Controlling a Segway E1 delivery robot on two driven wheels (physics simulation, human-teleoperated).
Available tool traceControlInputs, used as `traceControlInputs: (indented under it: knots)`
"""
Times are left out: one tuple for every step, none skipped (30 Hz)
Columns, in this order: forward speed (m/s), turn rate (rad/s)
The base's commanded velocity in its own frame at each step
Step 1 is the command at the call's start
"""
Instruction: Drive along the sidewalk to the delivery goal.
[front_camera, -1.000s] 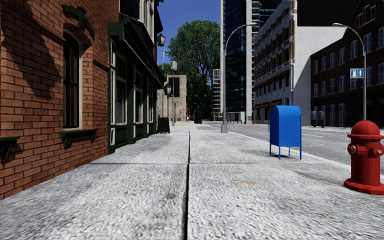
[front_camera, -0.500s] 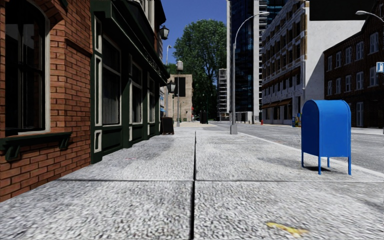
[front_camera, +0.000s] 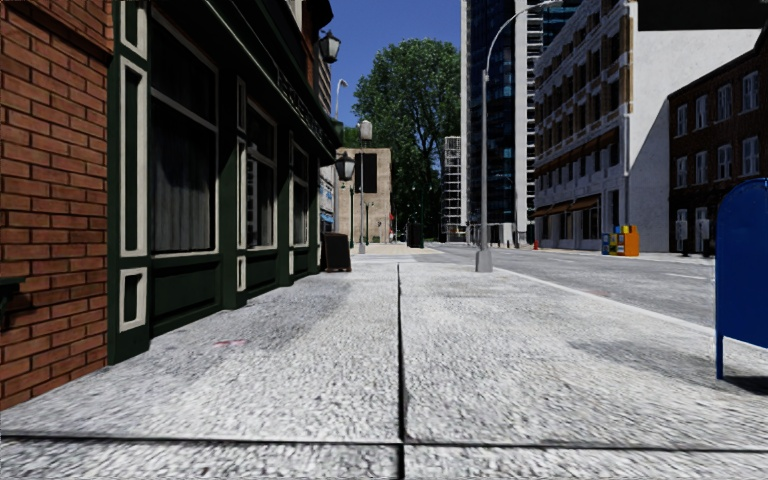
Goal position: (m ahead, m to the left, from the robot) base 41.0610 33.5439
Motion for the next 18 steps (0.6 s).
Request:
traceControlInputs:
  knots:
    - [2.00, 0.00]
    - [2.00, 0.00]
    - [2.00, 0.00]
    - [2.00, 0.00]
    - [2.00, 0.00]
    - [2.00, 0.00]
    - [2.00, 0.00]
    - [2.00, 0.00]
    - [2.00, 0.00]
    - [2.00, 0.00]
    - [2.00, 0.00]
    - [2.00, 0.00]
    - [2.00, 0.00]
    - [2.00, 0.00]
    - [2.00, 0.00]
    - [2.00, 0.00]
    - [2.00, 0.00]
    - [2.00, 0.00]
